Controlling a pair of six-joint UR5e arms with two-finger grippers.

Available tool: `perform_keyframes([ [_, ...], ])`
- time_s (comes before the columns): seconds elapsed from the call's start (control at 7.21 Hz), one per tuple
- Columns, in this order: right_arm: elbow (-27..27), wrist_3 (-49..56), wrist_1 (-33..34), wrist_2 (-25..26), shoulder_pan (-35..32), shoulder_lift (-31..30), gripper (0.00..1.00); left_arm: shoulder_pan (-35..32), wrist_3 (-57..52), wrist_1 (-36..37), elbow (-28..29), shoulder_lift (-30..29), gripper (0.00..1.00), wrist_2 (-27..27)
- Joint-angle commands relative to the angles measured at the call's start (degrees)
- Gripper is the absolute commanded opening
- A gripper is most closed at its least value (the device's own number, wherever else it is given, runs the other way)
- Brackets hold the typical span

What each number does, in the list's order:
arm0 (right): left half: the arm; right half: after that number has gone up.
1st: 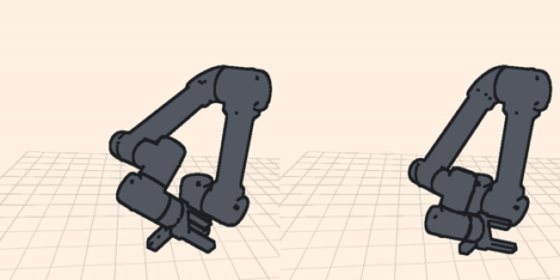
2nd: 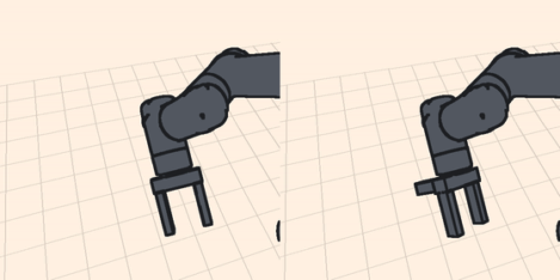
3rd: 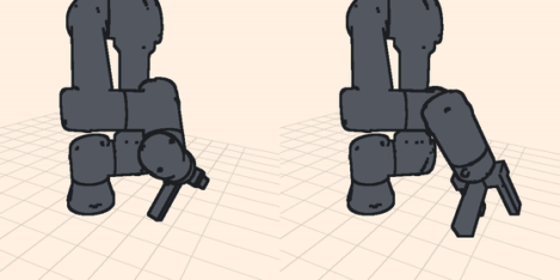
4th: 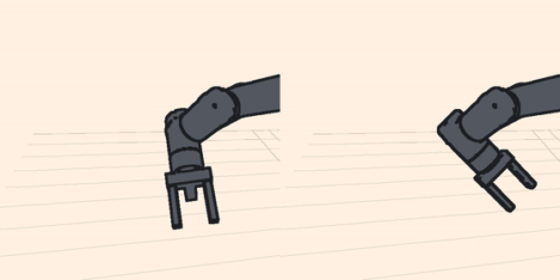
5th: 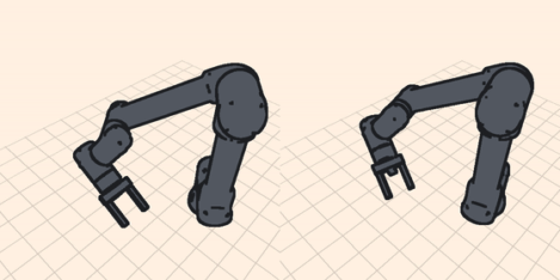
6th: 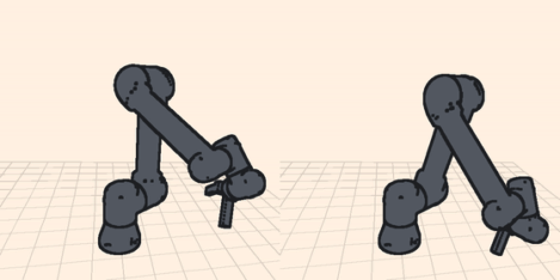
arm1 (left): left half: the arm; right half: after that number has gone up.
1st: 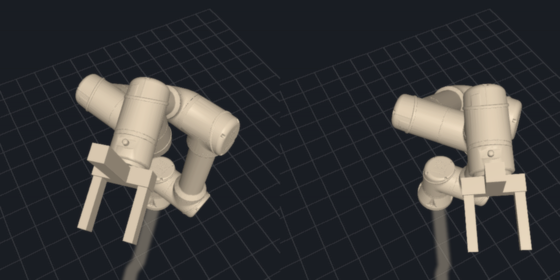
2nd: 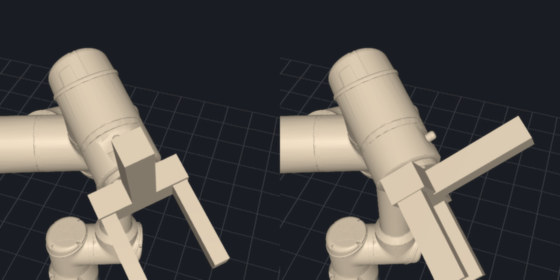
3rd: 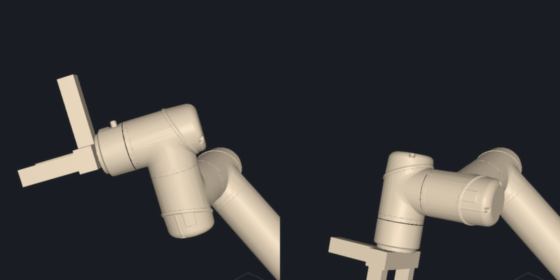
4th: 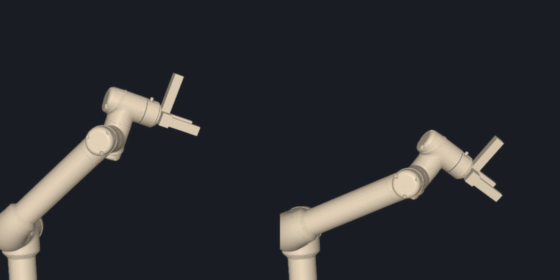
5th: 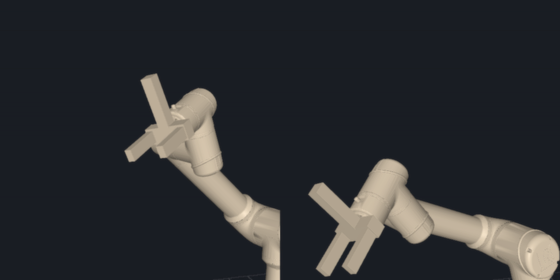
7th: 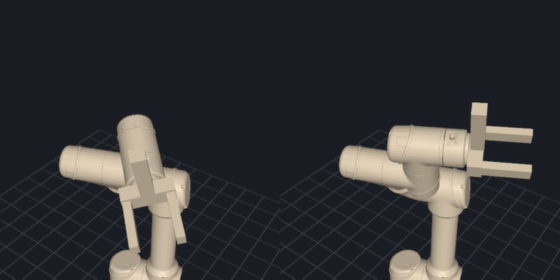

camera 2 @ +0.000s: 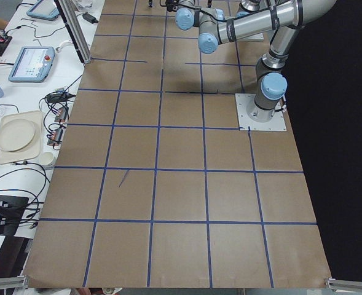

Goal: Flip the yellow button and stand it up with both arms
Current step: 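Hold the button out with the left gripper while the right gripper aligns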

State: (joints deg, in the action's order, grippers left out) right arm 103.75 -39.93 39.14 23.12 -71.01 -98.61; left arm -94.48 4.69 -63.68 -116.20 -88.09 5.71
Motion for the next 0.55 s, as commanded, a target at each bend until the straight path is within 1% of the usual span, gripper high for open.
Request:
perform_keyframes([
  [0.0,0.2,-0.1,0.0,0.0,0.0,-0.1,0.97,0.0,0.1,0.0,0.0,0.1,0.10,0.0],
  [0.28,0.0,-0.1,0.0,-0.1,0.0,-1.0,0.86,0.0,0.1,0.0,-0.1,0.2,0.10,0.0],
  [0.42,0.0,-0.1,-0.1,-0.1,0.0,-0.9,0.86,0.0,0.1,0.0,0.0,0.3,0.10,-0.1],
])
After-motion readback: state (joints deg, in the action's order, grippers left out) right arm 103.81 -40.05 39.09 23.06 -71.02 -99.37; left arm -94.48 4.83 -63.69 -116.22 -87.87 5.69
